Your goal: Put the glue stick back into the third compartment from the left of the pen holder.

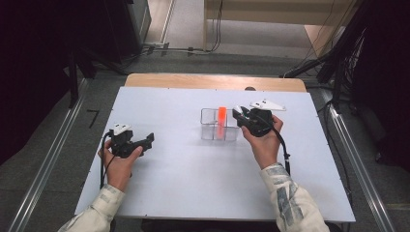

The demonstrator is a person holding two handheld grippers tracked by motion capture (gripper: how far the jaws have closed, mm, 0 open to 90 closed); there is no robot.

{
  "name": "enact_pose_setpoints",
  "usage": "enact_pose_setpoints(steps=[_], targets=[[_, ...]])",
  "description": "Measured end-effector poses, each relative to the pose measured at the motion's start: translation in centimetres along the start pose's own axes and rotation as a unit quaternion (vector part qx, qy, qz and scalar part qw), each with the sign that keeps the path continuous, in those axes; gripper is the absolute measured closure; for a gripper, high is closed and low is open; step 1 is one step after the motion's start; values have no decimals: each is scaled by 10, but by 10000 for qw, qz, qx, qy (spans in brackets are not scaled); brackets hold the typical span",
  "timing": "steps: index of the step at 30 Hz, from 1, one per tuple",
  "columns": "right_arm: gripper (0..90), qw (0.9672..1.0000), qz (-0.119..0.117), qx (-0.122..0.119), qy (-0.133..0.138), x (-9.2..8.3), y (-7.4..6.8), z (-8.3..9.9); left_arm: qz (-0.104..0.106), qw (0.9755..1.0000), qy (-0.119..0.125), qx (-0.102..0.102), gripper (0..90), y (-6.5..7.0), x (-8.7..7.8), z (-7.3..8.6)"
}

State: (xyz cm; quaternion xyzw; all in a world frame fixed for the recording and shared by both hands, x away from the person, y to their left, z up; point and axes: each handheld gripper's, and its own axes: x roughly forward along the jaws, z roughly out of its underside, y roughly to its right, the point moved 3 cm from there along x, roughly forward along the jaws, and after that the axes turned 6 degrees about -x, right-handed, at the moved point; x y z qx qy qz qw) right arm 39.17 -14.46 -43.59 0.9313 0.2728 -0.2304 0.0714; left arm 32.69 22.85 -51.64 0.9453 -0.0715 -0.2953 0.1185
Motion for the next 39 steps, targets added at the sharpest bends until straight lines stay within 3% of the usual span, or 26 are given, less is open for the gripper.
enact_pose_setpoints(steps=[12,39], targets=[[631,10000,-3,-33,58,14,-4,-18,-4,10000,10,3,152,-1,-1,-1],[630,9998,-15,187,83,36,-4,-26,26,10000,23,-20,152,-2,-1,-1]])
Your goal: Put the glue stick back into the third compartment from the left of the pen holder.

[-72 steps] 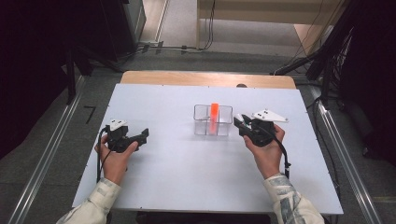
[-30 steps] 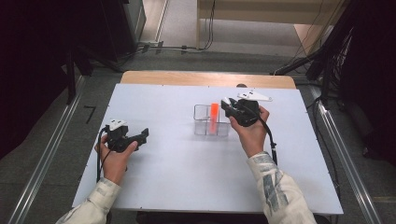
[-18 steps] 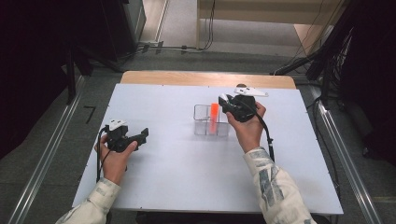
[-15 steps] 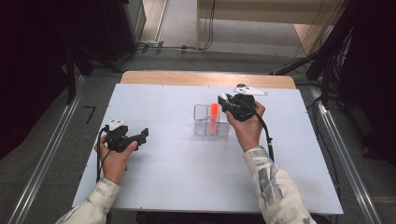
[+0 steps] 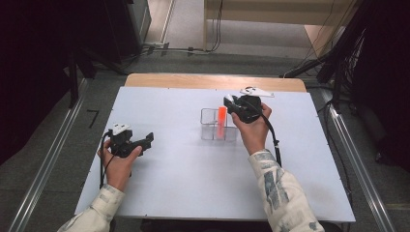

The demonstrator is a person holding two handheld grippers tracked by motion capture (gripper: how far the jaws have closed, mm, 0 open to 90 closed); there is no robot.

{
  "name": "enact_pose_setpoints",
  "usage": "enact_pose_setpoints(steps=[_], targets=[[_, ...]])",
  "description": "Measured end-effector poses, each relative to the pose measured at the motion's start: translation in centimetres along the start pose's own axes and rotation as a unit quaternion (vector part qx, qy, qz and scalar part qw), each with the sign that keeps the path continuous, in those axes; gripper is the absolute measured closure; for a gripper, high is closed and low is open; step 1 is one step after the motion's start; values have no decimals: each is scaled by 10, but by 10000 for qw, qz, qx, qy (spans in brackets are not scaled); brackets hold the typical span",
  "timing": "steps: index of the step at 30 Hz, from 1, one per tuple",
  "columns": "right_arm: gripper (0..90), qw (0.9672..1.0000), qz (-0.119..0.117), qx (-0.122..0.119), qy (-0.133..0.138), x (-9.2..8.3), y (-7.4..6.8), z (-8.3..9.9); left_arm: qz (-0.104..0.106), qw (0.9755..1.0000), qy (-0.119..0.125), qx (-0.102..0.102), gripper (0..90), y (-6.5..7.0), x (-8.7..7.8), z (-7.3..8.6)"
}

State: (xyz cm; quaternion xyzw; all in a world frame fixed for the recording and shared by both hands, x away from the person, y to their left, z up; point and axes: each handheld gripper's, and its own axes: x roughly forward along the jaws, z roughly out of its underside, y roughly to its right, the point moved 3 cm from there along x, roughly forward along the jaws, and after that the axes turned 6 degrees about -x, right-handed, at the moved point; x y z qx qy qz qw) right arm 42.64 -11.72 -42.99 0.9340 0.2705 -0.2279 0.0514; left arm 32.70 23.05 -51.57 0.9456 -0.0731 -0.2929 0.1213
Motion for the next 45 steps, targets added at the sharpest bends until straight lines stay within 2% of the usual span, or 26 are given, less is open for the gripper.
enact_pose_setpoints(steps=[34,45], targets=[[628,10000,34,25,29,1,1,0,-2,10000,-27,11,152,0,1,0],[627,10000,3,36,56,-4,-1,2,-3,10000,-29,8,152,0,0,0]])
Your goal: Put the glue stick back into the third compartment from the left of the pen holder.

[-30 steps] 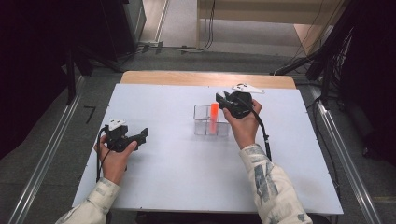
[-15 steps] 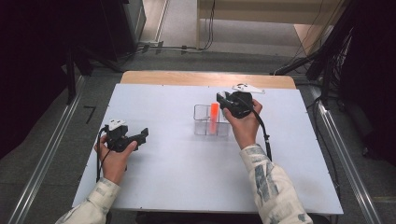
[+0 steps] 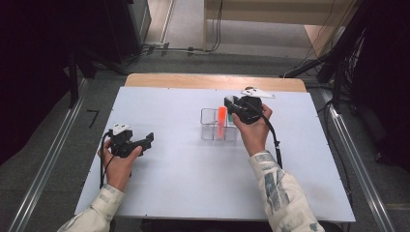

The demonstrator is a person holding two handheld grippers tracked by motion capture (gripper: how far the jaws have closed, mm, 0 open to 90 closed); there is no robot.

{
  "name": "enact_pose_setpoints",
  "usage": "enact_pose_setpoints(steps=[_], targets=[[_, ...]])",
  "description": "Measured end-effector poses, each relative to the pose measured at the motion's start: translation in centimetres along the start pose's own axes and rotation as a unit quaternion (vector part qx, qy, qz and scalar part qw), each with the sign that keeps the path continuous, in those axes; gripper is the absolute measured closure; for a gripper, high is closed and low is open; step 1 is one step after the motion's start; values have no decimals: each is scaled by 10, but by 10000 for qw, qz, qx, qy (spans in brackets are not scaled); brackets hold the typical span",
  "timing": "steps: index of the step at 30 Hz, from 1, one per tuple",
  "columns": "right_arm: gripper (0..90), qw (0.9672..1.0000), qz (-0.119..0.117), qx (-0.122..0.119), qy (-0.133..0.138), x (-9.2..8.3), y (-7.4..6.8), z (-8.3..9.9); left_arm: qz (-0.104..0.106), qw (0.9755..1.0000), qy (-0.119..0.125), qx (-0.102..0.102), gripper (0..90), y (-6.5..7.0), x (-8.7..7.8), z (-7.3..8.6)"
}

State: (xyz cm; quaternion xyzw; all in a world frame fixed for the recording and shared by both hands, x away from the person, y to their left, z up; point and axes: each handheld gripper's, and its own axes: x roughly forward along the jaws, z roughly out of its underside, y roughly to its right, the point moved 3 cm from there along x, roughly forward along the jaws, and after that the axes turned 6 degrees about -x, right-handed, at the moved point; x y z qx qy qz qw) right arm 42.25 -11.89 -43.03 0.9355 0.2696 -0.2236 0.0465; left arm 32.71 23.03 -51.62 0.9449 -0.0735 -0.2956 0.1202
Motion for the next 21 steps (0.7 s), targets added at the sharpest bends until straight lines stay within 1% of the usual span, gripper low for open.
enact_pose_setpoints(steps=[8,12,17,21], targets=[[624,10000,11,9,-26,-2,1,6,0,10000,0,0,152,0,0,0],[609,10000,-16,68,10,-3,2,6,-6,10000,-2,7,152,0,0,0],[608,10000,-3,50,23,-4,4,6,-8,10000,-2,6,152,0,0,0],[571,9999,13,103,24,-3,5,7,-2,10000,3,4,153,0,0,0]])
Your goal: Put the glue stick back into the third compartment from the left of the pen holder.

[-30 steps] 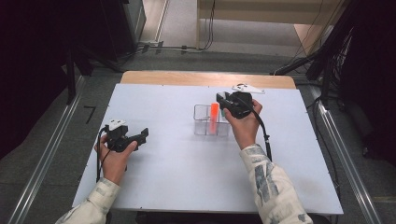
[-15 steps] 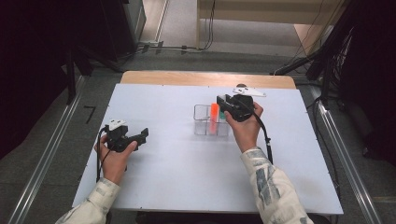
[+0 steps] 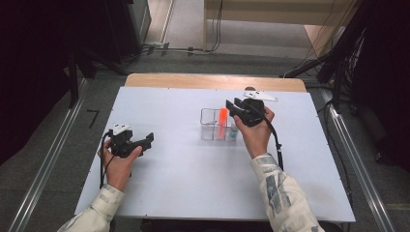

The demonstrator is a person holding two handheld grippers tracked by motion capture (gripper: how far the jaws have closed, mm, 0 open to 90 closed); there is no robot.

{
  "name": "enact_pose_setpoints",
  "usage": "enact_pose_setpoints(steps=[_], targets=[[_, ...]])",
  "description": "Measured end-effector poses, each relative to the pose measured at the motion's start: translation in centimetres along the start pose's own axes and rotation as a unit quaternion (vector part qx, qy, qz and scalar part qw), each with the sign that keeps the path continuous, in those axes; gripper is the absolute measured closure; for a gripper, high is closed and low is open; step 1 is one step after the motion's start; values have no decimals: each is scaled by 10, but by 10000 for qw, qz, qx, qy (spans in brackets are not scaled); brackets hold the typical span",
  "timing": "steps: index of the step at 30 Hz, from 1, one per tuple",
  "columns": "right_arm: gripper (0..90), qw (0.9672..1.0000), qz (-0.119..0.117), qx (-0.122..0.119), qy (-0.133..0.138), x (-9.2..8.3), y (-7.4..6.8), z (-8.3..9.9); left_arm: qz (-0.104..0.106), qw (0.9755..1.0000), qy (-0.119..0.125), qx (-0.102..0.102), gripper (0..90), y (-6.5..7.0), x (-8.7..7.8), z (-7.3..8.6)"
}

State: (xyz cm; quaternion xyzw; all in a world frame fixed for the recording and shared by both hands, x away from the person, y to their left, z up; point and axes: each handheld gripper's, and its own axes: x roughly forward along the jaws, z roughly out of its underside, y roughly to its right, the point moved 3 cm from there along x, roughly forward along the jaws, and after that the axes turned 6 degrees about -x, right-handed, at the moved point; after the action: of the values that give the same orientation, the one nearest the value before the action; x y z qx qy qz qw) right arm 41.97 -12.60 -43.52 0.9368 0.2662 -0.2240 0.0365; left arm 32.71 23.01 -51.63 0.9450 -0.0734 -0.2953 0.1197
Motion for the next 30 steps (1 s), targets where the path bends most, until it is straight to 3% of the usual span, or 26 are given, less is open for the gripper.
enact_pose_setpoints(steps=[19,30], targets=[[391,9994,158,276,109,-7,17,8,-21,10000,-14,6,152,0,0,0],[320,9990,363,254,83,-16,28,17,-24,10000,-19,15,152,1,0,1]])
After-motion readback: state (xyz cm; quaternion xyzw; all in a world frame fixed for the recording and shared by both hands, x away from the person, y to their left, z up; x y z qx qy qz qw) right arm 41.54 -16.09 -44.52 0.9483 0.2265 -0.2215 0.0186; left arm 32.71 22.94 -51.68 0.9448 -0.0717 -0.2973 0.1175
